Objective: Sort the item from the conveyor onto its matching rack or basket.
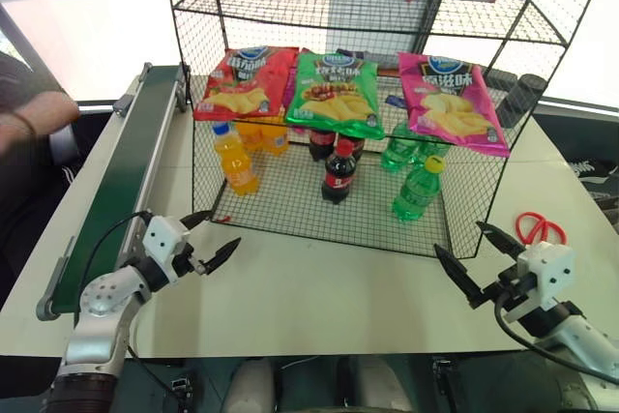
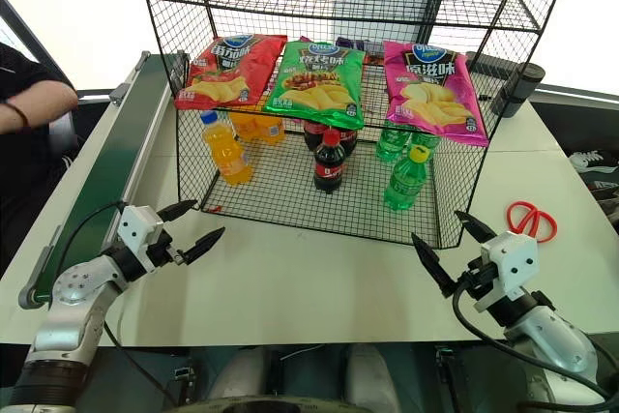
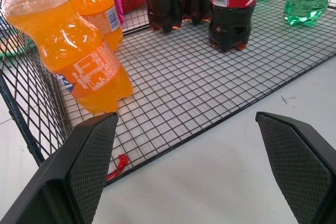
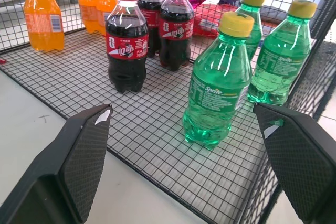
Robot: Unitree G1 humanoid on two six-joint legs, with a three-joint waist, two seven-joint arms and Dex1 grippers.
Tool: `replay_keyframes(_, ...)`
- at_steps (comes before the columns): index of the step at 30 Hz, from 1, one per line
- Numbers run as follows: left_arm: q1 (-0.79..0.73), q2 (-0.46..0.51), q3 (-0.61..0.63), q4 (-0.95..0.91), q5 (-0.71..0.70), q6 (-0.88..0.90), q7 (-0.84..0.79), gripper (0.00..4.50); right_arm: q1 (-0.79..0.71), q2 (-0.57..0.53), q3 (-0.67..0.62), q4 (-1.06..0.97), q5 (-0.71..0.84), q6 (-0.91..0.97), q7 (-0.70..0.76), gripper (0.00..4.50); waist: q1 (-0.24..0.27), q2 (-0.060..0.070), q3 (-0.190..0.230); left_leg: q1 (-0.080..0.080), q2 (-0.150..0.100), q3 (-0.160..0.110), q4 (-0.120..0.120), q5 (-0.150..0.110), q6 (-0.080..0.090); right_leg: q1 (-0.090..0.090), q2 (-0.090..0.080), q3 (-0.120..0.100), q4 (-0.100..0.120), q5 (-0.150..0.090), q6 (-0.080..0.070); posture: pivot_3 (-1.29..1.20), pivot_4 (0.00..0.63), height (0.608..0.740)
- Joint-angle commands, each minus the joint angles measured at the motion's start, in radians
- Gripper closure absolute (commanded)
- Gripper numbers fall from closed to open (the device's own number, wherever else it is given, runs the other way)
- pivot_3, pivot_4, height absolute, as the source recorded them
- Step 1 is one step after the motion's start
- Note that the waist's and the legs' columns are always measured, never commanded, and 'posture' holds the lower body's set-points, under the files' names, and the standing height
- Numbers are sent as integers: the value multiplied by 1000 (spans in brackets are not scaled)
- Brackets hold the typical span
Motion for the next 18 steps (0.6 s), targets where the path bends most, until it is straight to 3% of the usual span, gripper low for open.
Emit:
replay_keyframes(1, -7, 0, -2, -20, -1, -6, -2, 0, 11, 3, -13, -30, 1, -12, -7, 22, 0, 0, 0, 0, 0, 0, 0, 0, 0, 0, 0, 0, 0, 0, 0, 0, 150, 740)
replay_keyframes(18, 2, -9, -9, -32, -1, -2, 0, 0, -11, 7, 19, -24, -10, -7, -19, 22, 0, 0, 0, 0, 0, 0, 0, 0, 0, 0, 0, 0, 0, 0, 0, 0, 150, 740)
